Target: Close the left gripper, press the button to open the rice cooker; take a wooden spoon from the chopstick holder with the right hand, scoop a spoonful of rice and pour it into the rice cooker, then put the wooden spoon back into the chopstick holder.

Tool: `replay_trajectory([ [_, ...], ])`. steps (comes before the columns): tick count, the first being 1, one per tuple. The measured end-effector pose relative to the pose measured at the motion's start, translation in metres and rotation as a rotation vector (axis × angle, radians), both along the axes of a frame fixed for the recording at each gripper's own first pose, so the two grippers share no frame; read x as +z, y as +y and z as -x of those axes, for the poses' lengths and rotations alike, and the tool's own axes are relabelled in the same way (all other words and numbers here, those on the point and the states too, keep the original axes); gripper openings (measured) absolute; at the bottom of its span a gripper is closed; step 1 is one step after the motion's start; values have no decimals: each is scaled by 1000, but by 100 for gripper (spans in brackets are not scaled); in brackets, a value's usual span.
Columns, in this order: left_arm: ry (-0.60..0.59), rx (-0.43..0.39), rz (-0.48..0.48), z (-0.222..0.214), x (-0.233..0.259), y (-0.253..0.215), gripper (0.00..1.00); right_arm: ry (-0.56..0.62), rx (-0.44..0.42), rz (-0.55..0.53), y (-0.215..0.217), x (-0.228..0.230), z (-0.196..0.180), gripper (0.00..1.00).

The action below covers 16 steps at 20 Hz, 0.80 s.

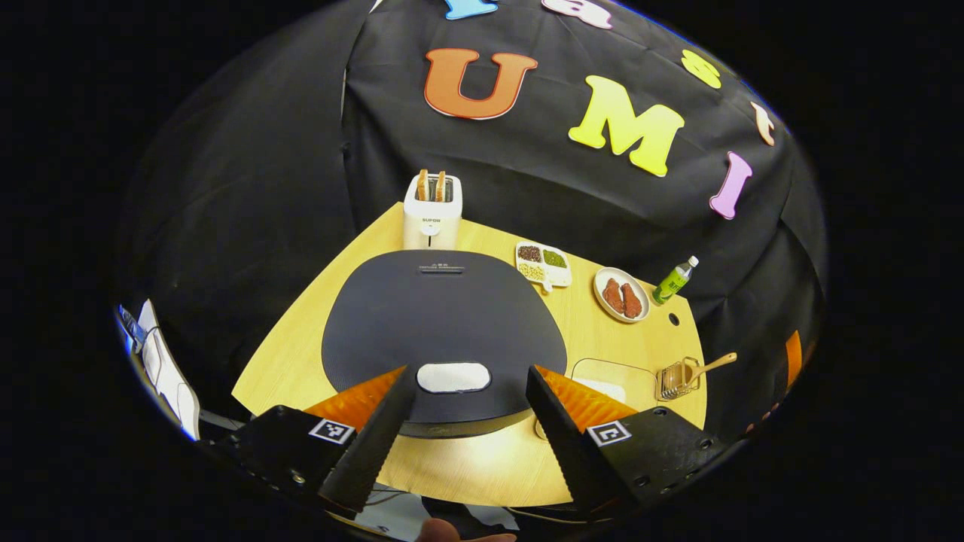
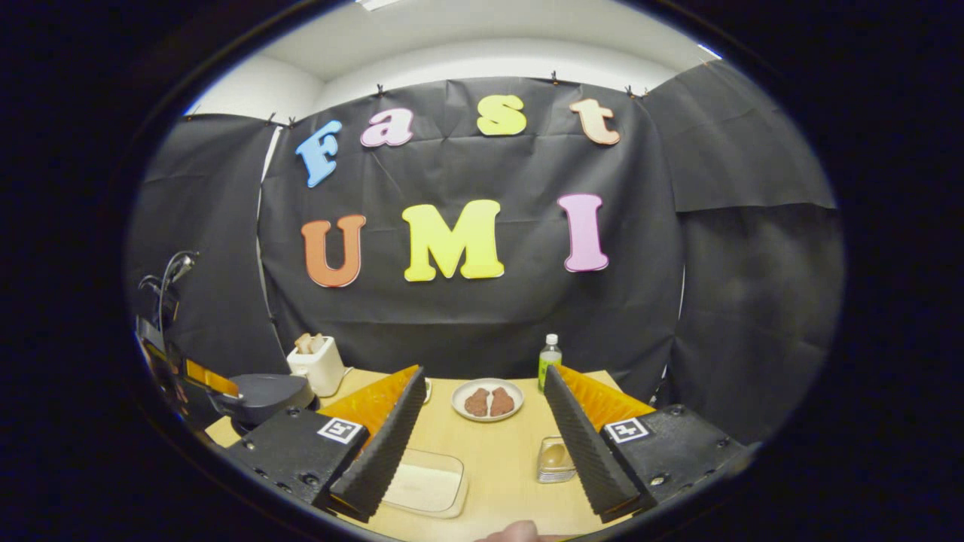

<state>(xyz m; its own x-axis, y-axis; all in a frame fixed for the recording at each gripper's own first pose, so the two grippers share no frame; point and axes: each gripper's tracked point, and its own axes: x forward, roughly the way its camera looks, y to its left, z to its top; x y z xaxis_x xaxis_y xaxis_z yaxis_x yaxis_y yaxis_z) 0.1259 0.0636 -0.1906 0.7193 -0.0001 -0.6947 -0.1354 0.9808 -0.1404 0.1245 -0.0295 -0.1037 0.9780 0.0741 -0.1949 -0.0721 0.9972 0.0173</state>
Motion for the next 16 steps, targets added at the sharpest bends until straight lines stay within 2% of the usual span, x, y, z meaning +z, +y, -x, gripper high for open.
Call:
replay_trajectory([
  [5, 45, 46, 46, 3, -30, 0, 96, 14, 12, -12, 2, -5, -2, 100],
  [9, 63, 51, 28, 5, -39, 1, 96, 20, 25, -20, 3, -7, -8, 100],
  [11, 79, 76, 57, 7, -48, 1, 96, 19, 40, -36, 7, -9, -11, 100],
  [14, 50, 68, 43, 11, -47, 2, 96, 35, 64, -55, 14, -17, -20, 100],
  [16, 38, 97, 31, 7, -45, 4, 96, 40, 69, -62, 14, -19, -29, 100],
])
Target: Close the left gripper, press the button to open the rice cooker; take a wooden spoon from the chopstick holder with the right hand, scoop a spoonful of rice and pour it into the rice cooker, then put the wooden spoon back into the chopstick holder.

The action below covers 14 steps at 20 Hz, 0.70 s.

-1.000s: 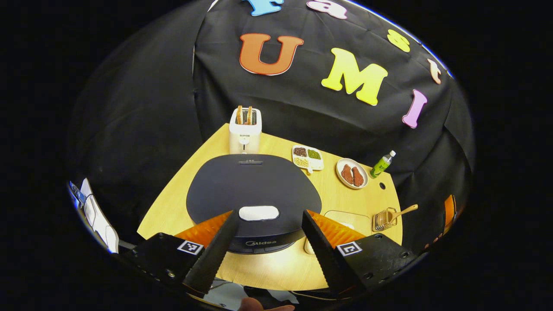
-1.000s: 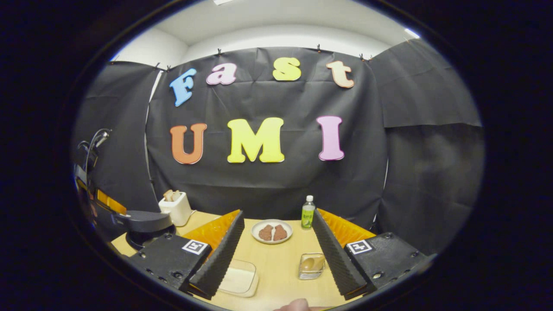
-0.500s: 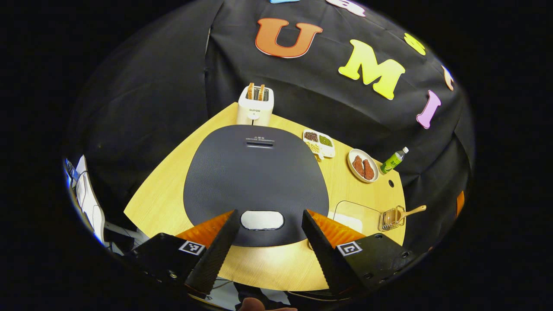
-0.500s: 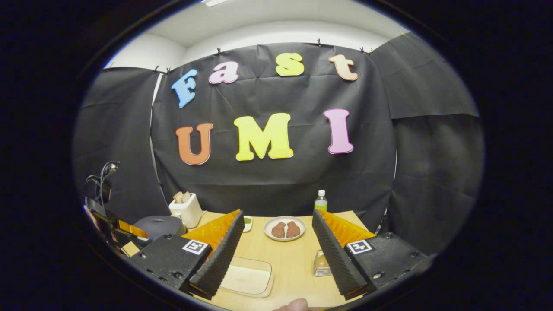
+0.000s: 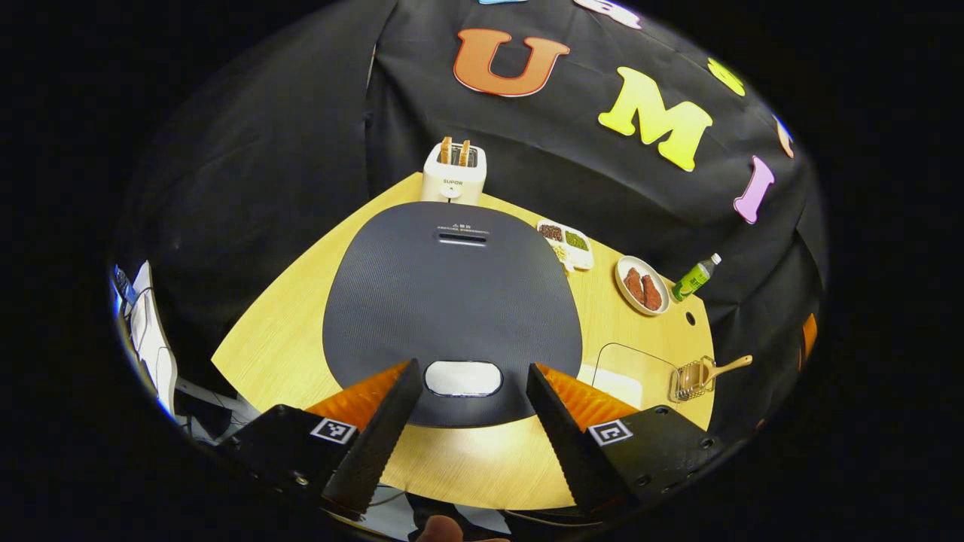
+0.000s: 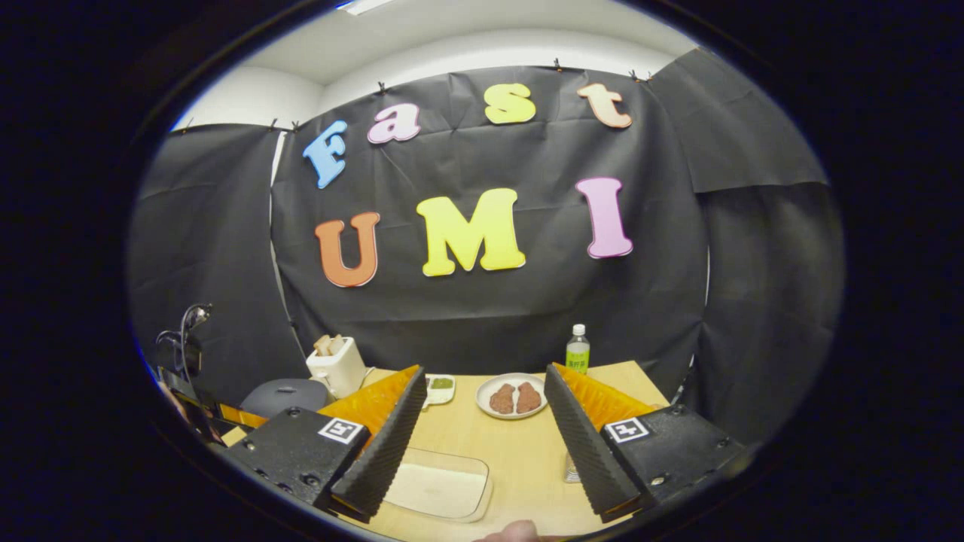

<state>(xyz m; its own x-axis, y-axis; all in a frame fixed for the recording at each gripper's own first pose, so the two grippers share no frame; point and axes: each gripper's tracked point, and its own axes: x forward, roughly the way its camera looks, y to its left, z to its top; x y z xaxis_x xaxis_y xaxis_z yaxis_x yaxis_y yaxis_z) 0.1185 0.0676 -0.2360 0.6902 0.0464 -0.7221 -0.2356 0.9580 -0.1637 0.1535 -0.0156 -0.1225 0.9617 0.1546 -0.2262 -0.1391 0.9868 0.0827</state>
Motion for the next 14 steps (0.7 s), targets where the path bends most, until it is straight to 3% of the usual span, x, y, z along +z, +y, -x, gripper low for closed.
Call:
replay_trajectory([
  [7, -101, 41, -57, -3, 25, 7, 95, 24, 49, -9, -9, -3, -12, 100],
  [10, -256, 31, -150, -3, 86, 2, 94, -14, 29, 1, -11, 20, 1, 99],
  [14, -498, -58, -239, 10, 173, -24, 94, -71, -17, 7, -5, 52, 40, 100],
])
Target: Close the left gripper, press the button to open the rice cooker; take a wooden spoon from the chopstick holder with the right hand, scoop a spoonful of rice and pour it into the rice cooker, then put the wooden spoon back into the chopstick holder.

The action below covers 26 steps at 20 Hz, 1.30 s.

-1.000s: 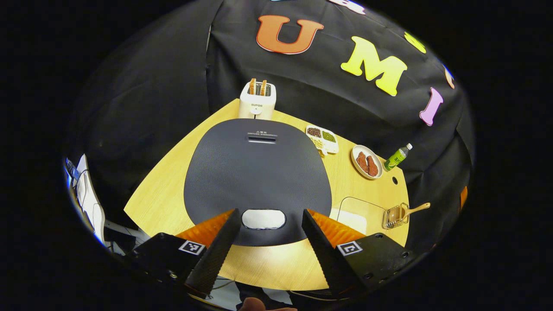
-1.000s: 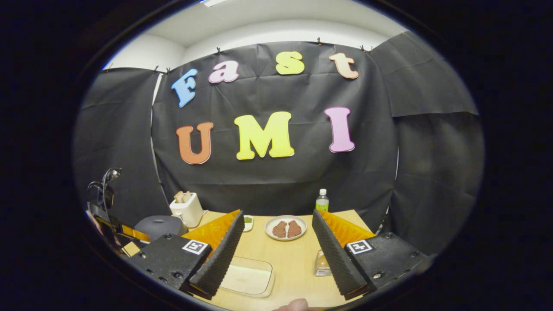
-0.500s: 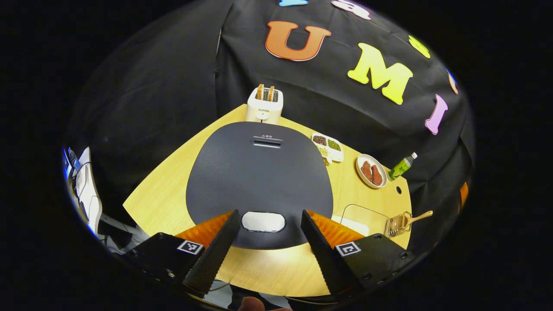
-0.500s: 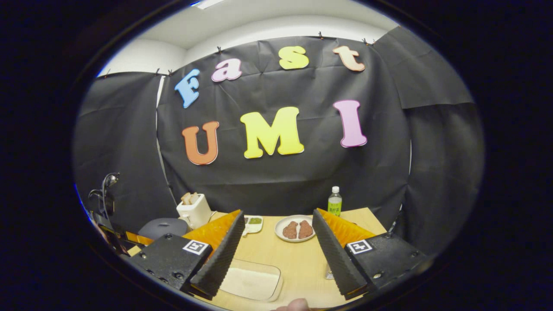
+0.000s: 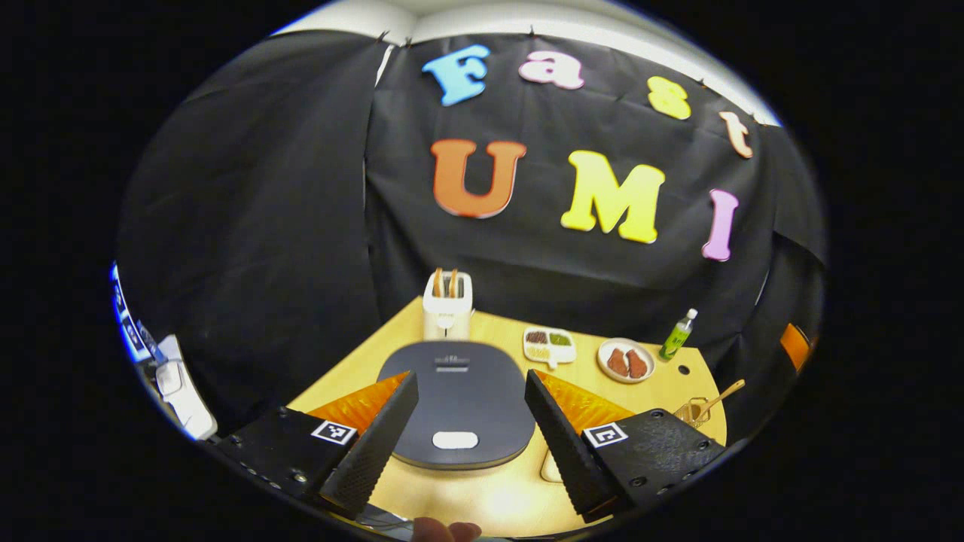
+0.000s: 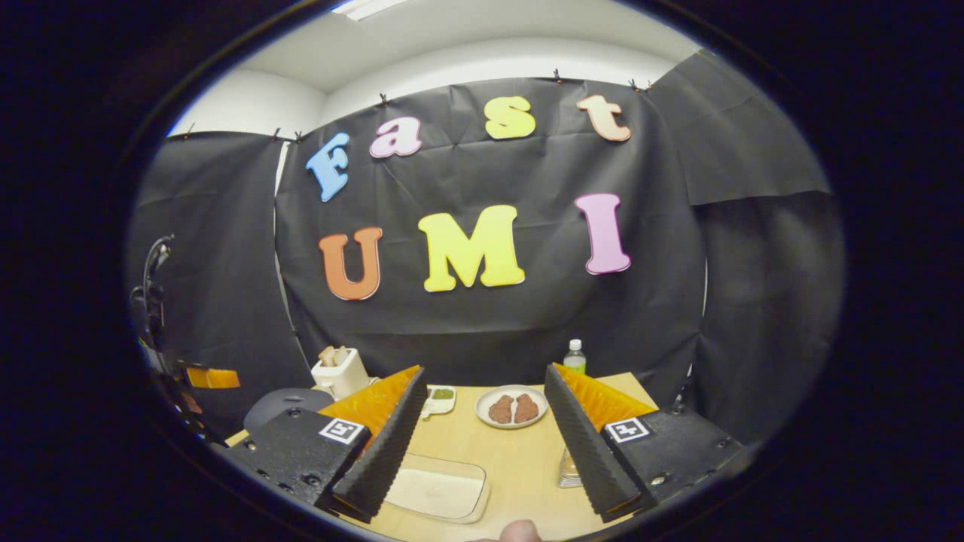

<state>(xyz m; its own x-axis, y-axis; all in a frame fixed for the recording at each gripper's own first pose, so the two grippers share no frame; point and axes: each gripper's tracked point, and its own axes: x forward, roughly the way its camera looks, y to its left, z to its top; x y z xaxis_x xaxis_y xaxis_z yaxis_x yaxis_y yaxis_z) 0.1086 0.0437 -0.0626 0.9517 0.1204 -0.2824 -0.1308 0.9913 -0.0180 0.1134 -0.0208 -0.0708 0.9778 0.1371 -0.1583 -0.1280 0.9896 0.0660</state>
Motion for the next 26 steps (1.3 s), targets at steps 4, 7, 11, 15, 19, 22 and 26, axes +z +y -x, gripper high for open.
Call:
replay_trajectory([
  [4, -154, -103, 11, 40, 52, -33, 86, -59, -42, 11, 9, 34, 51, 100],
  [7, -203, -178, 7, 74, 59, -55, 95, -88, -72, 29, 12, 48, 92, 100],
  [11, -273, -241, -39, 125, 66, -74, 84, -119, -96, 47, 17, 56, 143, 99],
  [15, -323, -290, -34, 164, 68, -92, 95, -131, -102, 69, 26, 50, 182, 100],
  [19, -345, -303, -33, 183, 68, -100, 94, -130, -91, 84, 35, 42, 203, 100],
  [22, -345, -309, -28, 186, 66, -106, 94, -111, -80, 78, 39, 41, 207, 100],
  [26, -342, -306, -42, 188, 65, -107, 95, -108, -88, 72, 34, 40, 206, 99],
])
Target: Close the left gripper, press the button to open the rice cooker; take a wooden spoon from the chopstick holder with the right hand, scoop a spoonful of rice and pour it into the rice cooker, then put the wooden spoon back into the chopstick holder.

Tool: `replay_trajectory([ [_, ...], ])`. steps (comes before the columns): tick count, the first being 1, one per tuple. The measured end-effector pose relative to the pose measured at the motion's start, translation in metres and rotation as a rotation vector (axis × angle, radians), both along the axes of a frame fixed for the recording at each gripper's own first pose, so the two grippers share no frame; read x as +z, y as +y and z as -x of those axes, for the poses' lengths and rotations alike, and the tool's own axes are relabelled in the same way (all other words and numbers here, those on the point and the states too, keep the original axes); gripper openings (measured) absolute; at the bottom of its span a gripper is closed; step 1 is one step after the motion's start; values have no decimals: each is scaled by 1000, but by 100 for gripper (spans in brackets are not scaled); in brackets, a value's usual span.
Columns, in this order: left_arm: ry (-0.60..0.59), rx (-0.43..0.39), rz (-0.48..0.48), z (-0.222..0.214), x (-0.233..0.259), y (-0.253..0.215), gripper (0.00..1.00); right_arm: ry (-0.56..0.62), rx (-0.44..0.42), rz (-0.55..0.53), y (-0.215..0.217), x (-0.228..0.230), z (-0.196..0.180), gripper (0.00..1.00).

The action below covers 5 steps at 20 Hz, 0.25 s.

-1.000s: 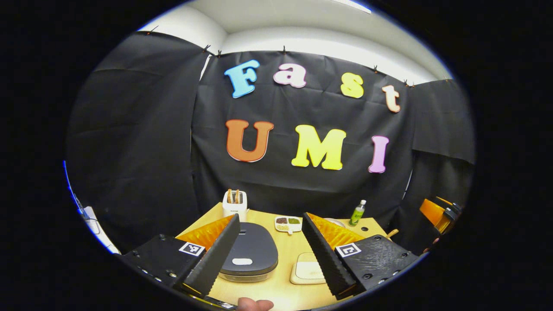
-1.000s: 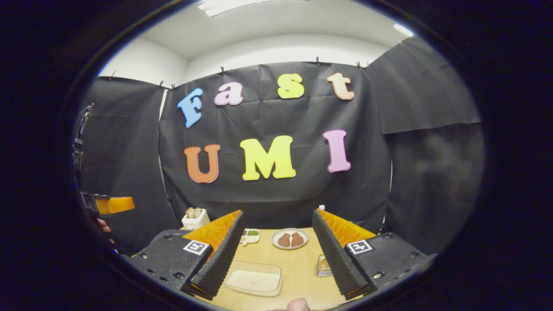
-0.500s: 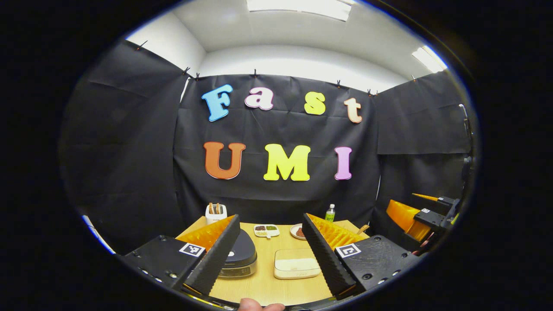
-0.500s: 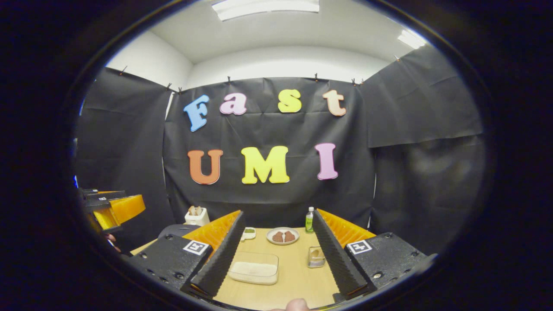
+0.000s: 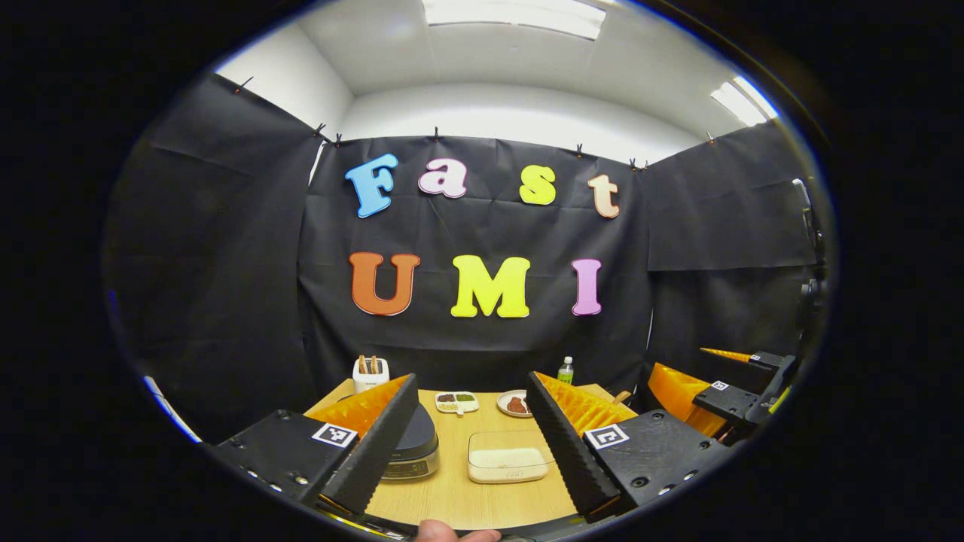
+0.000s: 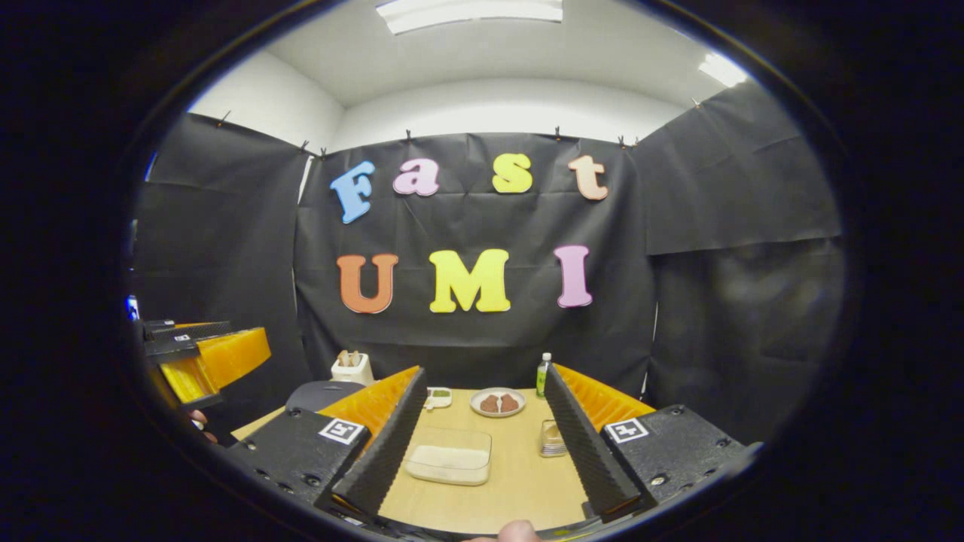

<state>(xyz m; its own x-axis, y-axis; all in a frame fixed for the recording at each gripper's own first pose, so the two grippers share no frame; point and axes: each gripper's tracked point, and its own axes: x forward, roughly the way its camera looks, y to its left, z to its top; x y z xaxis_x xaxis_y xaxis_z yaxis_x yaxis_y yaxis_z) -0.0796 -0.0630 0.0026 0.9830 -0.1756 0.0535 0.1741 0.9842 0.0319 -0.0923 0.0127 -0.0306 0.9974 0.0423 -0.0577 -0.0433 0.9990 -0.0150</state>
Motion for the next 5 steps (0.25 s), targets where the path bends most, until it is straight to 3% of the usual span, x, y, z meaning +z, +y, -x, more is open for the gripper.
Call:
replay_trajectory([
  [5, -7, 14, -8, 0, -1, 0, 95, 5, 1, -2, 1, -3, 3, 100],
])
